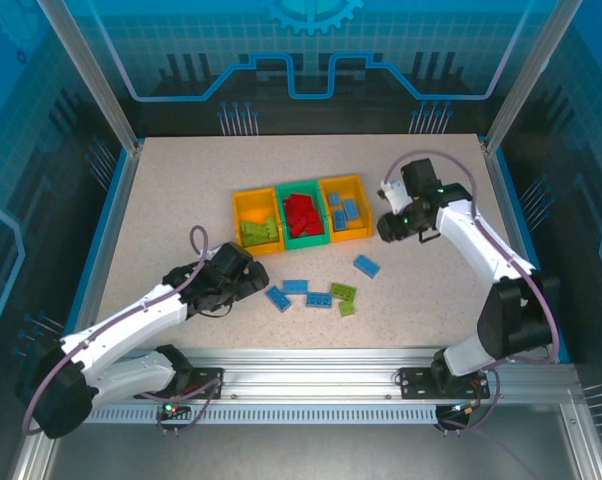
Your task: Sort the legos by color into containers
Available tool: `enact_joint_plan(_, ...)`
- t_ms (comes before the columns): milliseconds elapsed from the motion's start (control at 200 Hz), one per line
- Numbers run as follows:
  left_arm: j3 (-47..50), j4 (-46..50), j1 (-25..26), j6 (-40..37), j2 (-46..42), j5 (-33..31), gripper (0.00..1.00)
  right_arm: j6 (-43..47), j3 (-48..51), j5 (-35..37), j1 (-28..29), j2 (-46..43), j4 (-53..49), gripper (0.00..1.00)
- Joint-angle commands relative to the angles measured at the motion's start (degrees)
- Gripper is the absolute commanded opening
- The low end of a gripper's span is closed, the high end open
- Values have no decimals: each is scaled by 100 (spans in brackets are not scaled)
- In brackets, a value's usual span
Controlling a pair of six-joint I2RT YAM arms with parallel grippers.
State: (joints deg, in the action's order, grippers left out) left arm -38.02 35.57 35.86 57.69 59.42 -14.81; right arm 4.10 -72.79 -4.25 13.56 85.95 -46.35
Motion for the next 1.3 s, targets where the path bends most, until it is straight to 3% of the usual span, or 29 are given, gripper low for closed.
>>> enact_joint_plan(0, 233, 232, -250, 223, -282, -80, 99, -777, -399, -1326, 533, 7, 433, 38)
enact_joint_plan(160, 346, 327, -412, 374, -461, -40, 99, -1400, -1357, -1561, 1697, 935, 762, 38)
enact_joint_plan(285, 408, 278, -445, 451, -523, -14, 99, -1901, -2365, -1520, 2209, 1941, 734, 37)
enact_joint_plan(640, 94, 179, -374, 41, 201, 371, 99, -2976, -4239, -1539, 2468, 3934, 515, 35)
enact_joint_plan(850, 69, -152, -273, 46, 528, 514, 99, -3015, -5305, -1270, 2572, 4694, -151, 45)
enact_joint_plan(1035, -70, -154, -28, 96, 775, 501, 99, -3009, -5446, -1211, 2607, 4761, -288, 74)
enact_joint_plan(1296, -178, -272, 311, 394, 916, 600, 99, -2778, -4262, -892, 2639, 3460, -124, 79)
